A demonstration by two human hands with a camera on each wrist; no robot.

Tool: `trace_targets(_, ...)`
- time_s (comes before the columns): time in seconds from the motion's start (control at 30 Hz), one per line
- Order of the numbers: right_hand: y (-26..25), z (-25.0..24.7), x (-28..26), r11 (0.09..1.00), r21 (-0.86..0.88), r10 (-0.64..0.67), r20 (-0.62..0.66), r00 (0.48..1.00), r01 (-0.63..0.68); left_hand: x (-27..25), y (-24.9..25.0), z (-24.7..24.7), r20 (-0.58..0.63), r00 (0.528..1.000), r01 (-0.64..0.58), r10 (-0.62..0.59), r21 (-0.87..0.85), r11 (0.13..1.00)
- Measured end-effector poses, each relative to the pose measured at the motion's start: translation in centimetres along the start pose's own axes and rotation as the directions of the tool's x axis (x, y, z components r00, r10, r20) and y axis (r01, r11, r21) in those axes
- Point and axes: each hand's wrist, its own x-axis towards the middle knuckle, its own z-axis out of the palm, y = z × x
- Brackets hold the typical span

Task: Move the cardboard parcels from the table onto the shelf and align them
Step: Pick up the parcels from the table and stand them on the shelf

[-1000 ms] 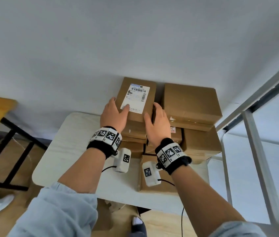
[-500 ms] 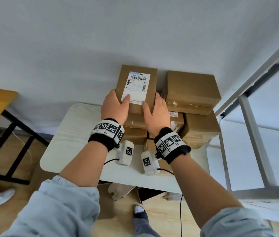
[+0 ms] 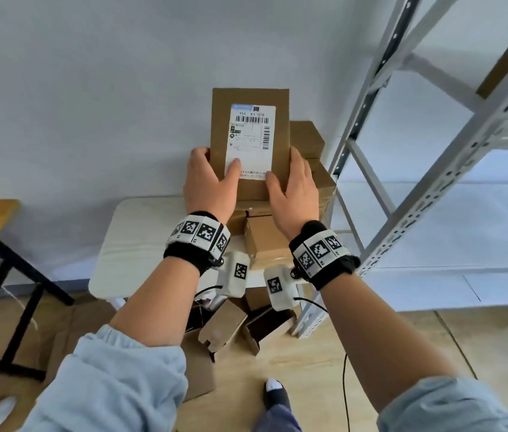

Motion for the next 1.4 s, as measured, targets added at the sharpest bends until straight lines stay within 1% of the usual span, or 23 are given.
trace_targets(0.17,-0.5,-6.0,-2.9,1.000,0.026,-0.007,-0.118,0.993,0.010,-4.4,4.3,0.0,0.010,0.995,-0.102,0.103,-0.079,0.992)
trace_targets(0.27,0.0,-9.7,-4.4,0.998,0.057,-0.015,-0.202,0.979,0.027,-6.9,7.1,0.8,0.015,0.985,-0.170,0.173,-0.119,0.978)
trace_targets(0.37,1.3,-13.8,-5.6,0.998,0.048,-0.032,-0.280,0.959,0.047,-9.2,10.3,2.3,0.012,0.963,-0.263,0.269,-0.173,0.949)
trace_targets(0.47,3.0,-18.5,-6.4,0.996,0.042,-0.053,-0.373,0.926,0.074,-11.9,14.1,4.4,0.016,0.932,-0.352,0.362,-0.198,0.915)
trace_targets(0.67,8.4,-29.2,-7.9,0.999,0.004,-0.037,-0.474,0.880,0.045,-18.8,22.3,10.8,0.054,0.896,-0.409,0.440,-0.282,0.868)
trace_targets(0.77,11.5,-34.6,-8.5,0.999,-0.005,-0.039,-0.515,0.856,0.042,-22.6,25.9,14.7,0.086,0.860,-0.452,0.503,-0.330,0.829)
trace_targets(0.87,14.5,-39.5,-8.9,0.999,-0.012,-0.034,-0.534,0.845,0.033,-25.9,29.3,18.5,0.104,0.833,-0.480,0.543,-0.351,0.804)
trace_targets(1.0,18.2,-44.6,-8.8,0.999,-0.011,-0.040,-0.550,0.834,0.040,-29.0,33.0,22.8,0.097,0.828,-0.490,0.552,-0.355,0.796)
trace_targets(1.1,20.6,-47.2,-7.7,1.000,-0.013,-0.030,-0.570,0.821,0.027,-30.2,34.8,25.7,0.103,0.817,-0.506,0.568,-0.344,0.791)
trace_targets(1.17,22.0,-48.2,-6.5,1.000,-0.006,-0.020,-0.581,0.814,0.020,-29.9,35.8,27.6,0.116,0.810,-0.511,0.575,-0.341,0.789)
trace_targets(1.27,23.9,-49.1,-3.9,1.000,-0.004,-0.015,-0.588,0.809,0.016,-28.4,37.4,30.5,0.126,0.802,-0.519,0.584,-0.335,0.786)
trace_targets(1.4,26.1,-49.7,0.9,1.000,-0.006,-0.027,-0.611,0.791,0.029,-25.1,39.5,34.4,0.111,0.780,-0.558,0.616,-0.320,0.765)
